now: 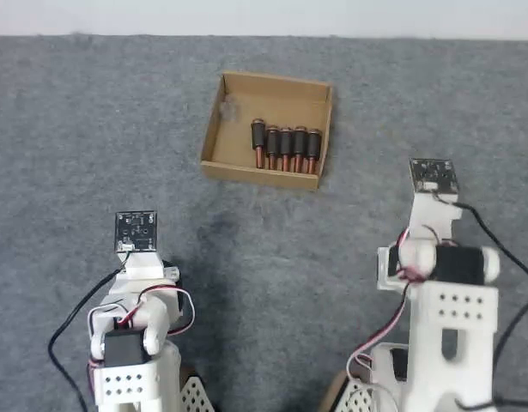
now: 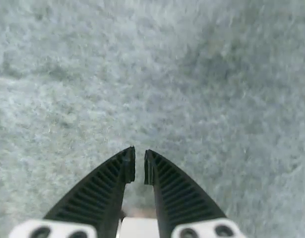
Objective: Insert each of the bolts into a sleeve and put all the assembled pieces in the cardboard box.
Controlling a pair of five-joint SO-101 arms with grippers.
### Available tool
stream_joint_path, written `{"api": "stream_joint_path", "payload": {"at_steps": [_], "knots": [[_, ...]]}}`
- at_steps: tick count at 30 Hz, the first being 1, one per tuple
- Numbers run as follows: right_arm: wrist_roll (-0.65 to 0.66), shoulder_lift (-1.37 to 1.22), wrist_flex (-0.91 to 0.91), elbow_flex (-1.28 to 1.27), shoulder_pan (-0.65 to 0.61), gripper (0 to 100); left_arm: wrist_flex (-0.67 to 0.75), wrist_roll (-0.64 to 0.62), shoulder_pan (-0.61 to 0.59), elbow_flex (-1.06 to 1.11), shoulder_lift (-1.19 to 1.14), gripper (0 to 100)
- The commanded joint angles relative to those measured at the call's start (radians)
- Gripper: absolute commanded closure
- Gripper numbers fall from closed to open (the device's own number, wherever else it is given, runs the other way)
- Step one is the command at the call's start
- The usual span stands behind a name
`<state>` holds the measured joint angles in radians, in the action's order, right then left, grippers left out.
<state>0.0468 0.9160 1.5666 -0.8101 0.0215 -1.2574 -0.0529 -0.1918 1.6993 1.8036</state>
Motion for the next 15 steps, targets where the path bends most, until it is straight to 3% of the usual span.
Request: {"api": "stream_joint_path", "payload": {"at_steps": [1, 15], "knots": [[0.055, 0.096, -0.087, -0.089, 0.001, 99.2, -0.005, 0.008, -0.003, -0.015, 0.018, 98], [0.068, 0.384, -0.394, -0.514, 0.001, 99.2, -0.005, 0.008, -0.003, -0.015, 0.018, 98]]}}
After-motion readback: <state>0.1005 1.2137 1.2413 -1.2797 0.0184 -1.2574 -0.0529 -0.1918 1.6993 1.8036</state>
